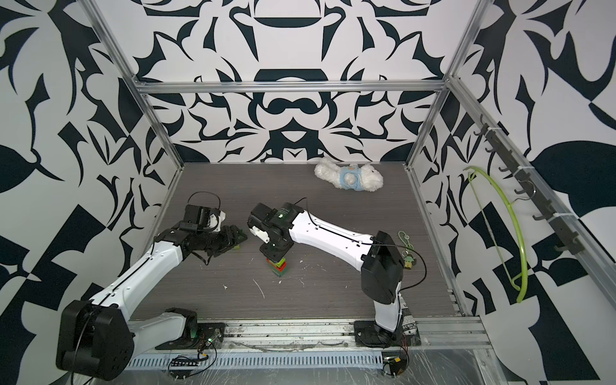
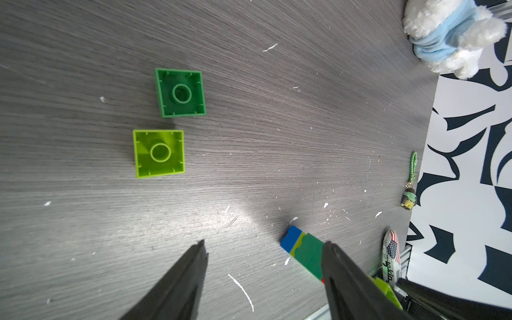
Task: Assemble a carrot with lego
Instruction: Assemble the lego brick with the lego brick.
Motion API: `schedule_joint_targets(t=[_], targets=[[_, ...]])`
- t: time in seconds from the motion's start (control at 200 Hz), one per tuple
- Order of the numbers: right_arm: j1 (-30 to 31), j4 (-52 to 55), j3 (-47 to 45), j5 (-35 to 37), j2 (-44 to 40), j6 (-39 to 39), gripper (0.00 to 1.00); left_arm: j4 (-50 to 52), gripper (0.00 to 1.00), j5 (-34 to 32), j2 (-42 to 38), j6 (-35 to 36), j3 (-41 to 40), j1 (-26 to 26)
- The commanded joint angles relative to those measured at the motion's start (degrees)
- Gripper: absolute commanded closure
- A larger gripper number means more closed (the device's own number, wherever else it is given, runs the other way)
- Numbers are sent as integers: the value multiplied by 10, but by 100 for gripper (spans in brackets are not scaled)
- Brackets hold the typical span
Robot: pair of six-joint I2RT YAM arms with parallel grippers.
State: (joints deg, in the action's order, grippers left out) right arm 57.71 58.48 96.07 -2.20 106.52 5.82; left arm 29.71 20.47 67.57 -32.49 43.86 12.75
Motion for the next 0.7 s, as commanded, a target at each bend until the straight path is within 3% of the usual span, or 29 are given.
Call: schedule_joint_targets(t=[0.0, 0.695], targets=[[-3, 17, -22, 11, 2, -6, 65, 16, 27, 1, -8, 10, 15, -2], [-15, 8, 35, -2, -80, -29, 57, 23, 27, -55, 24, 5, 62, -2]])
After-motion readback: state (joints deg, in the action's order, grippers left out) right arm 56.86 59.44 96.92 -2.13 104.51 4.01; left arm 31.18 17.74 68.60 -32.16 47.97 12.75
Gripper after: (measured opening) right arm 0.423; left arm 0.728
